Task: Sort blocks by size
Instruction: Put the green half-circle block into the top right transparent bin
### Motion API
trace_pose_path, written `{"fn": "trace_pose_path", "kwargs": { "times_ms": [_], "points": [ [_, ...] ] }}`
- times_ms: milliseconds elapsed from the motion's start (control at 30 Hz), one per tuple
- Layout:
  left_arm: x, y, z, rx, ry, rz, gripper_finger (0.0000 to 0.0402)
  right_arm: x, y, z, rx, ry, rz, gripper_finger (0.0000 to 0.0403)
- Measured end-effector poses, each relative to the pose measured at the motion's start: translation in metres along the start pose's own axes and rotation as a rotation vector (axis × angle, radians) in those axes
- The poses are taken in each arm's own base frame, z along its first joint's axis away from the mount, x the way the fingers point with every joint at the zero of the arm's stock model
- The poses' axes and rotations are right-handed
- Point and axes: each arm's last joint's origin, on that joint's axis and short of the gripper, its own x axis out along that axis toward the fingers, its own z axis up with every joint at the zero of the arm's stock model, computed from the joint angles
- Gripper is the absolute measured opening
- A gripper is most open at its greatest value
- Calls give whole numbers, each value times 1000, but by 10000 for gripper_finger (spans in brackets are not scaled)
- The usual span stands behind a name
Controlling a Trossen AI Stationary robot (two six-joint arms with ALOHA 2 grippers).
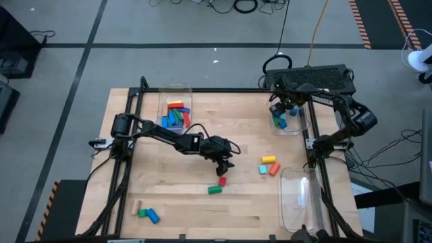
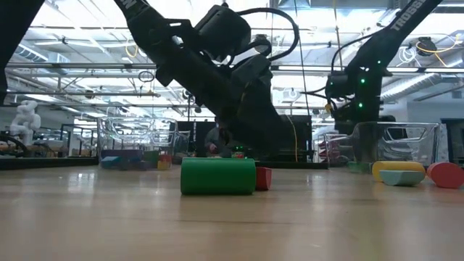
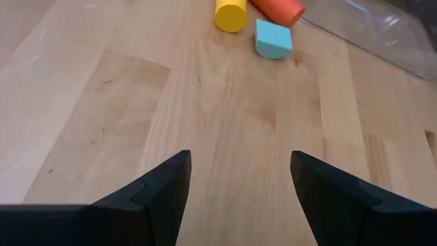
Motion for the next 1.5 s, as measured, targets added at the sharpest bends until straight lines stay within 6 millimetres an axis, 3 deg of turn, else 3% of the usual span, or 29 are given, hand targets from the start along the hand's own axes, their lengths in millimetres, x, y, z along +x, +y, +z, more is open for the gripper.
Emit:
{"fn": "trace_pose_path", "kwargs": {
  "times_ms": [167, 333, 500, 633, 833, 1033, 1200, 1333, 1500],
  "points": [
    [0, 0, 0, 23, -7, 15, 251, -19, -3, -1, 10, -83, 7, 193],
    [0, 0, 0, 23, -11, 24, 251, -59, -3, -9, 9, -238, 31, 194],
    [-1, -1, 0, 23, 1, 25, 251, -99, 1, -32, -3, -353, 81, 194],
    [-14, -10, -7, 54, 116, 65, 251, -122, 10, -54, -34, -391, 185, 194],
    [-59, -43, -20, 79, 323, 186, 251, -145, 24, -81, -82, -454, 303, 194],
    [-106, -93, -46, 15, 445, 276, 251, -139, 41, -96, -107, -543, 416, 194],
    [-123, -124, -77, -87, 554, 312, 251, -120, 58, -100, -127, -593, 489, 194],
    [-135, -147, -102, -80, 717, 245, 251, -111, 69, -102, -153, -609, 524, 194],
    [-155, -172, -132, -50, 886, 191, 251, -113, 75, -99, -176, -663, 557, 194]
  ]
}}
